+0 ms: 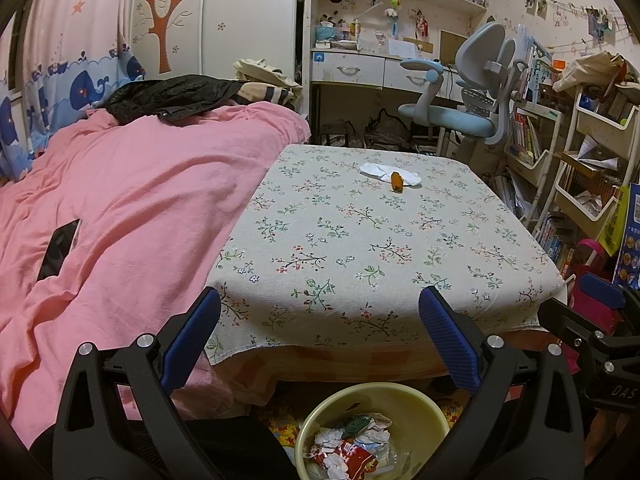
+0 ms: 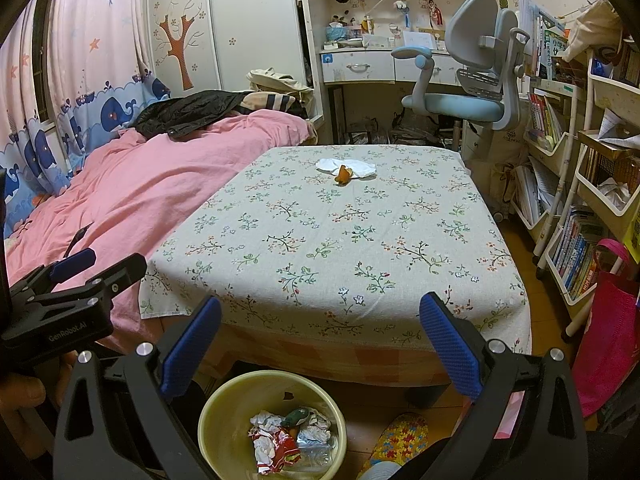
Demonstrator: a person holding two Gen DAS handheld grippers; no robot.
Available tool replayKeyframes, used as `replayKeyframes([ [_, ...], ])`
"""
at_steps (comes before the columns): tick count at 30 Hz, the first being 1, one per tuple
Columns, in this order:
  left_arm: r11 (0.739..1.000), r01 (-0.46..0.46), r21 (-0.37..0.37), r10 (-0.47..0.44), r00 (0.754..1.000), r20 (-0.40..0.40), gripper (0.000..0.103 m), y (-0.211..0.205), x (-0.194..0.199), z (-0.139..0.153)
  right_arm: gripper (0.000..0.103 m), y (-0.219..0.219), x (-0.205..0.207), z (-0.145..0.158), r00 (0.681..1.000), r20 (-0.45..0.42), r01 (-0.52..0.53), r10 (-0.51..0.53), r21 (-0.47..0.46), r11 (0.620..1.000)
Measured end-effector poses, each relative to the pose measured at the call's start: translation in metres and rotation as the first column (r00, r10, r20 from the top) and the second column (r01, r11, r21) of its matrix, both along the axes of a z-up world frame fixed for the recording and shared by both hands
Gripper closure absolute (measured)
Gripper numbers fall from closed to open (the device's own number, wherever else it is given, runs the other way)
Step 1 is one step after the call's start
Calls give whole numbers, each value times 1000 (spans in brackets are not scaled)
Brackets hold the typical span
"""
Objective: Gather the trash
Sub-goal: 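Move both open tools up toward the white cloth and small orange piece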
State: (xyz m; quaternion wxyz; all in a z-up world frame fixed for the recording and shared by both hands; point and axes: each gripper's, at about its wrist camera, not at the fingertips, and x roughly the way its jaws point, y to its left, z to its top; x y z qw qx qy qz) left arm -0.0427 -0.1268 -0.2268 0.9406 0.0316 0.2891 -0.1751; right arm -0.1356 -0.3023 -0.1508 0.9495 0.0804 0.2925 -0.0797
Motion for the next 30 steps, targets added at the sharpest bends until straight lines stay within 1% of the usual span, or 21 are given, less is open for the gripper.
replayKeyframes([
  [18, 1000, 3, 2, -3, 1000, -3, 7, 1, 2, -1, 8, 1, 0, 1, 1000, 2, -3, 3, 0, 1000],
  [30, 1000, 10, 9, -10, 1000, -10, 7, 2, 7, -1, 8, -6, 11, 3, 1000, -2, -16, 16, 20, 1000],
])
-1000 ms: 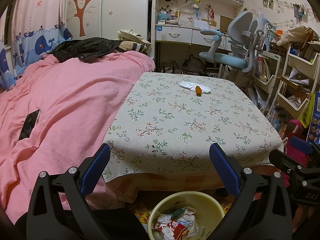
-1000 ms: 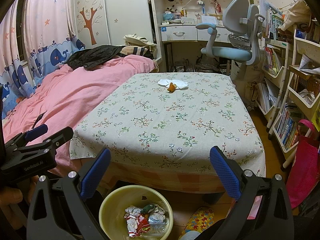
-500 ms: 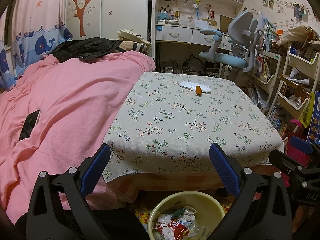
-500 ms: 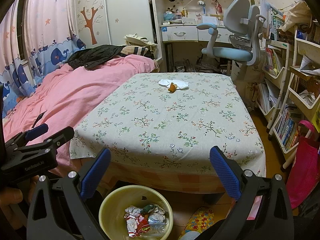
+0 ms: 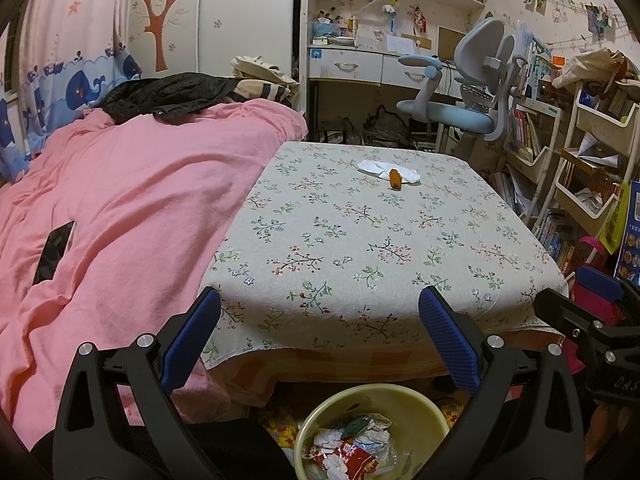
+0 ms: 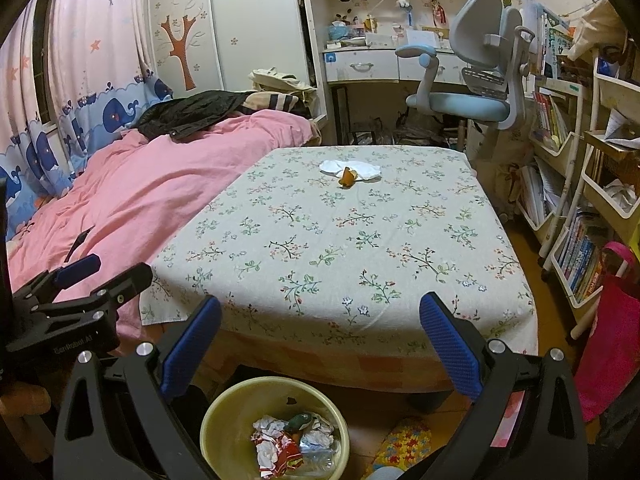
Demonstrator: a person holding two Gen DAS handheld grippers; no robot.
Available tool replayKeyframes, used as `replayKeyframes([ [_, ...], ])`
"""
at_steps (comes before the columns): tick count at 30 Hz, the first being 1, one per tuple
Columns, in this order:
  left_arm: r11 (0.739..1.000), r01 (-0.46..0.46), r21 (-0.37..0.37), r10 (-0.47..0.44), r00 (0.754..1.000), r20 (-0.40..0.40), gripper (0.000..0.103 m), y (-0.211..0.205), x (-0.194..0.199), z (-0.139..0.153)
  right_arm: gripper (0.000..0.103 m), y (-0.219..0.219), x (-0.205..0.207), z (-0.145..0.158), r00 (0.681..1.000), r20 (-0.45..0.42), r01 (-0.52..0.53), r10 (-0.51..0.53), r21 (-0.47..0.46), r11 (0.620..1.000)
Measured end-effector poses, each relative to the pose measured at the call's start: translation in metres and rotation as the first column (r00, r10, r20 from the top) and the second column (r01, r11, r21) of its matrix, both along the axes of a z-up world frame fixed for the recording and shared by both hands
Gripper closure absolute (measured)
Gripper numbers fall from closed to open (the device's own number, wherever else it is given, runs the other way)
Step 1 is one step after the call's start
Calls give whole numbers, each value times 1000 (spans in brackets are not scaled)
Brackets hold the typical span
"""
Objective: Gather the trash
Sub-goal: 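Move both open tools up toward the white cloth and small orange piece, then grasp the white cloth with the right tool while the left tool grasps the orange piece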
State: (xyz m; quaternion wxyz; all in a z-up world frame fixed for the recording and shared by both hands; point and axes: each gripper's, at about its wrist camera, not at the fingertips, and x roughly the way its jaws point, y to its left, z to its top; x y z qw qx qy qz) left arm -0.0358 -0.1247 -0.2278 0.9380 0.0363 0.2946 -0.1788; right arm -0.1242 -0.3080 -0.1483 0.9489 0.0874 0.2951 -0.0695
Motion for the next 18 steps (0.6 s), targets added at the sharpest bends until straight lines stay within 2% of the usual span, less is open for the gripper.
replayKeyframes([
  [7, 1000, 5, -10, -5, 1000, 3, 7, -5, 23, 11, 8, -12, 19, 8, 1000, -13, -6, 6, -3, 1000],
  [13, 999, 35, 30, -36, 999, 38, 7, -24, 54, 28, 8, -32, 55, 16, 999, -39, -10, 10, -13, 1000],
  [18, 998, 51, 35, -52, 998, 19, 7, -39, 82, 30, 8, -50, 93, 15, 998, -67, -11, 11, -7, 1000],
])
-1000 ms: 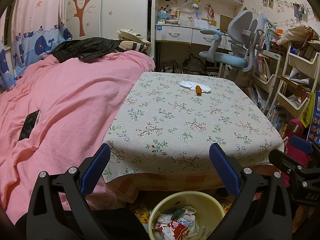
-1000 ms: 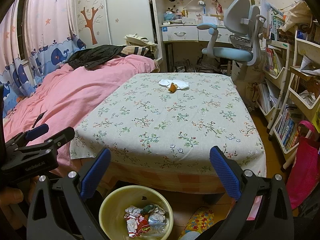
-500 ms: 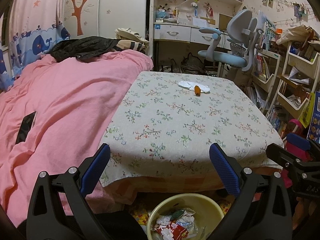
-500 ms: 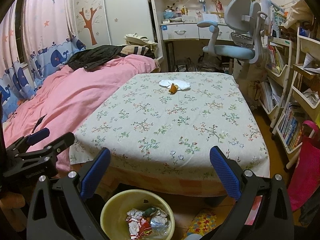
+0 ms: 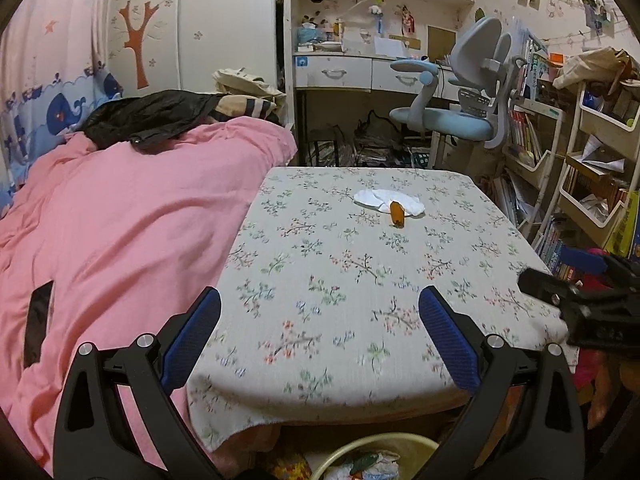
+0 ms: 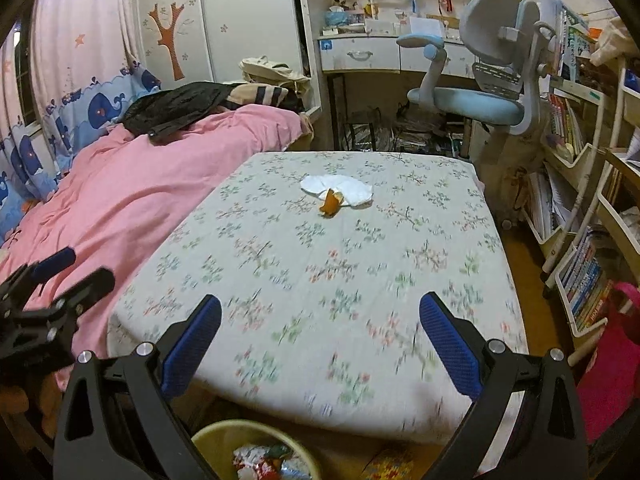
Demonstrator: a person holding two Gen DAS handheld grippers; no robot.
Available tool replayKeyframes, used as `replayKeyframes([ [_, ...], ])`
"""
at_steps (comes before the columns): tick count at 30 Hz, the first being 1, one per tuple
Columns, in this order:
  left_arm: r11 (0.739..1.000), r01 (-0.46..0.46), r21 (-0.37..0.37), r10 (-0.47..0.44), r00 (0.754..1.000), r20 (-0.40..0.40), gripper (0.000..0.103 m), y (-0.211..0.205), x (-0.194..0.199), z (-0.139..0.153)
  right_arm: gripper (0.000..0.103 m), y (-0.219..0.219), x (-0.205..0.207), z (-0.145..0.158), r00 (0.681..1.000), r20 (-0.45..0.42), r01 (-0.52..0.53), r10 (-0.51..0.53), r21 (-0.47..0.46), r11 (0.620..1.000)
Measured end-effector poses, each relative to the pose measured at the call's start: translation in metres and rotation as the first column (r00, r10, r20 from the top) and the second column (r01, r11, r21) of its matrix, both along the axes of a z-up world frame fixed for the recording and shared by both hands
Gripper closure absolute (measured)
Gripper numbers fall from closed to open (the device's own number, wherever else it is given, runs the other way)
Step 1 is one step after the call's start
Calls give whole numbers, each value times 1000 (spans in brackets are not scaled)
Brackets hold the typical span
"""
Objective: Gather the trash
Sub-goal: 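Grasp the white cloth with the right tool while the left tool grasps the orange piece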
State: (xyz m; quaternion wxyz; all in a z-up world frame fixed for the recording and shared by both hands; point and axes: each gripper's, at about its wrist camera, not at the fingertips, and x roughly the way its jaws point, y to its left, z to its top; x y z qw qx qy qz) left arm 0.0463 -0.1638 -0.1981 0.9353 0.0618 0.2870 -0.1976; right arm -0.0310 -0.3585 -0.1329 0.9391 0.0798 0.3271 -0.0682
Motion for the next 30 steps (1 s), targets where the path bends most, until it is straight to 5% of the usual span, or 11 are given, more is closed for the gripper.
replayKeyframes([
  [15, 996, 88, 11, -87, 992, -90, 7, -80, 85, -28, 8, -47, 174, -16, 987, -146, -66, 67, 9, 998],
  [26, 985, 163, -59, -170, 973, -153, 8, -141, 156, -58, 8, -74, 277, -53, 951, -283, -105, 120, 69, 992],
  [30, 976, 195, -93, -209, 960, -185, 16, -165, 180, -69, 9, -77, 298, -62, 931, -327, -150, 161, 60, 987],
])
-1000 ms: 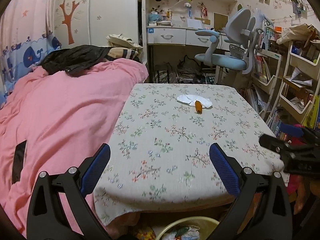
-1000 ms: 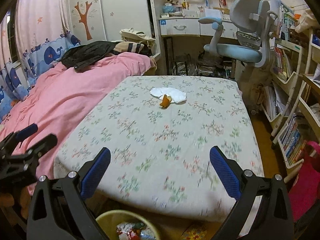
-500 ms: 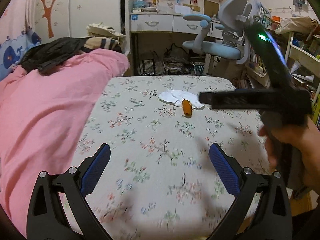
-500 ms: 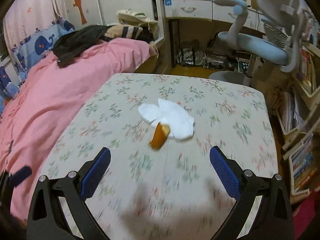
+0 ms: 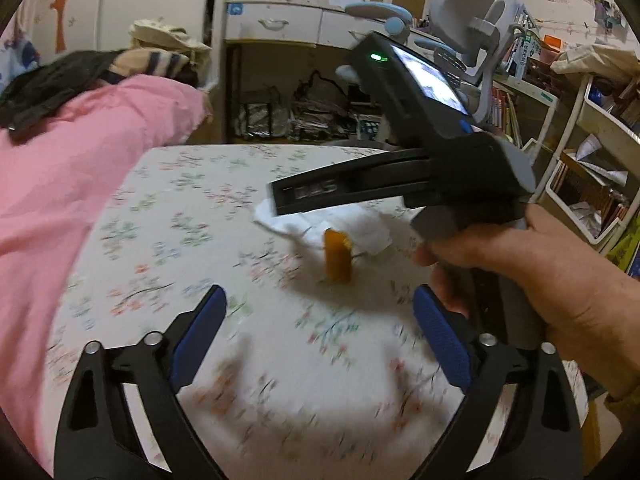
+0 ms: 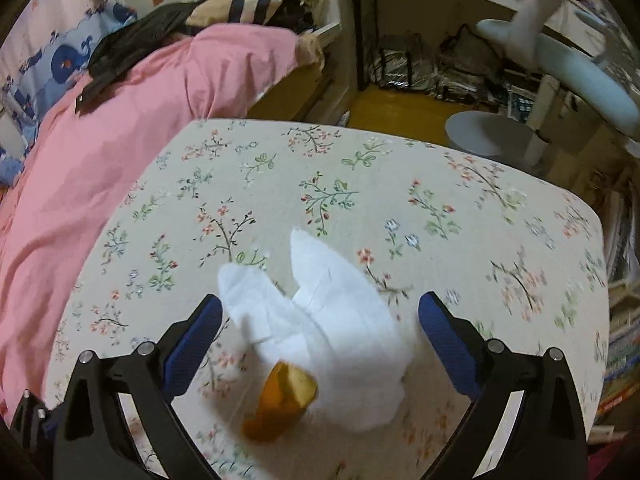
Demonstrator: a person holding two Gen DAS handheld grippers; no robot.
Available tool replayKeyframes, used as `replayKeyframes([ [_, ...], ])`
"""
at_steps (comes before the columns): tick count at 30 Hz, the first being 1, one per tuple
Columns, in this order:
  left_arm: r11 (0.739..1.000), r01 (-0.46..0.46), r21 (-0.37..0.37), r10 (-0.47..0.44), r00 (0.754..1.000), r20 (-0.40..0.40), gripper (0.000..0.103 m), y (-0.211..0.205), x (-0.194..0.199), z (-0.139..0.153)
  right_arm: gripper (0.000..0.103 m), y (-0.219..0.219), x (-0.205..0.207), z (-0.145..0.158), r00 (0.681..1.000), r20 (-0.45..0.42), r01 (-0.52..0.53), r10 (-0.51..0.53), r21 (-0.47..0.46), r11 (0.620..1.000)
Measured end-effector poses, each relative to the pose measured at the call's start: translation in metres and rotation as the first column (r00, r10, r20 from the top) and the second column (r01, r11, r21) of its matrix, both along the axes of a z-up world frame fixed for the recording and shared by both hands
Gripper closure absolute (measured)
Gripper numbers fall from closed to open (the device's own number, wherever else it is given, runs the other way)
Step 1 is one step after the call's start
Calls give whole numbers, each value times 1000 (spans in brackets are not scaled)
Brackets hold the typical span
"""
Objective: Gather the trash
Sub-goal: 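Grasp the white cloth with the right tool while the left tool grasps the orange piece, then carry the cloth and orange piece with both tools down over the bin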
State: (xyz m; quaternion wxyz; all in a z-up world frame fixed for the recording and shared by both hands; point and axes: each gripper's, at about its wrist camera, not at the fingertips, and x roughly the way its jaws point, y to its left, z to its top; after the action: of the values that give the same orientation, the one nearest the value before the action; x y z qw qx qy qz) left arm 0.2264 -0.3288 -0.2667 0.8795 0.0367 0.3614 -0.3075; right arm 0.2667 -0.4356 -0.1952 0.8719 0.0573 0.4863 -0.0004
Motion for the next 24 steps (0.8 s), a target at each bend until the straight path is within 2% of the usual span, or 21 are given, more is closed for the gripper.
replayKeyframes([
  [6, 1000, 23, 21, -23, 1000, -11, 25, -32, 28, -15, 23, -5, 15, -15, 997, -70, -46, 43, -35, 998],
  [9, 999, 29, 40, -28, 999, -28, 32, -41, 39, -20, 32, -8, 17, -15, 996, -66, -64, 59, -71, 995],
  [11, 998, 28, 48, -25, 998, -57, 35, -46, 46, -24, 50, -11, 18, -14, 996, -62, -71, 66, -80, 994],
  [12, 998, 21, 65, -16, 998, -64, 39, -49, 50, -26, 55, -13, 17, -12, 996, -56, -70, 66, -82, 994],
  [13, 996, 18, 82, -12, 997, -70, 41, -51, 53, -28, 67, -15, 15, -11, 996, -53, -70, 66, -80, 994],
  [14, 996, 20, 92, -13, 997, -78, 48, -54, 56, -30, 80, -16, 15, -11, 997, -51, -67, 63, -80, 995],
  [17, 991, 43, 124, -28, 993, -115, 72, -60, 62, -37, 98, -22, 12, -11, 998, -43, -54, 52, -66, 996],
  [18, 991, 43, 129, -29, 993, -110, 82, -60, 61, -37, 99, -25, 9, -11, 998, -37, -44, 42, -56, 997],
  [19, 990, 49, 129, -34, 993, -113, 85, -60, 61, -36, 100, -28, 7, -11, 999, -29, -31, 30, -39, 999],
  [24, 993, 46, 106, -34, 993, -113, 85, -41, 51, -29, 100, -48, -16, 2, 998, 37, 53, -55, 70, 996],
])
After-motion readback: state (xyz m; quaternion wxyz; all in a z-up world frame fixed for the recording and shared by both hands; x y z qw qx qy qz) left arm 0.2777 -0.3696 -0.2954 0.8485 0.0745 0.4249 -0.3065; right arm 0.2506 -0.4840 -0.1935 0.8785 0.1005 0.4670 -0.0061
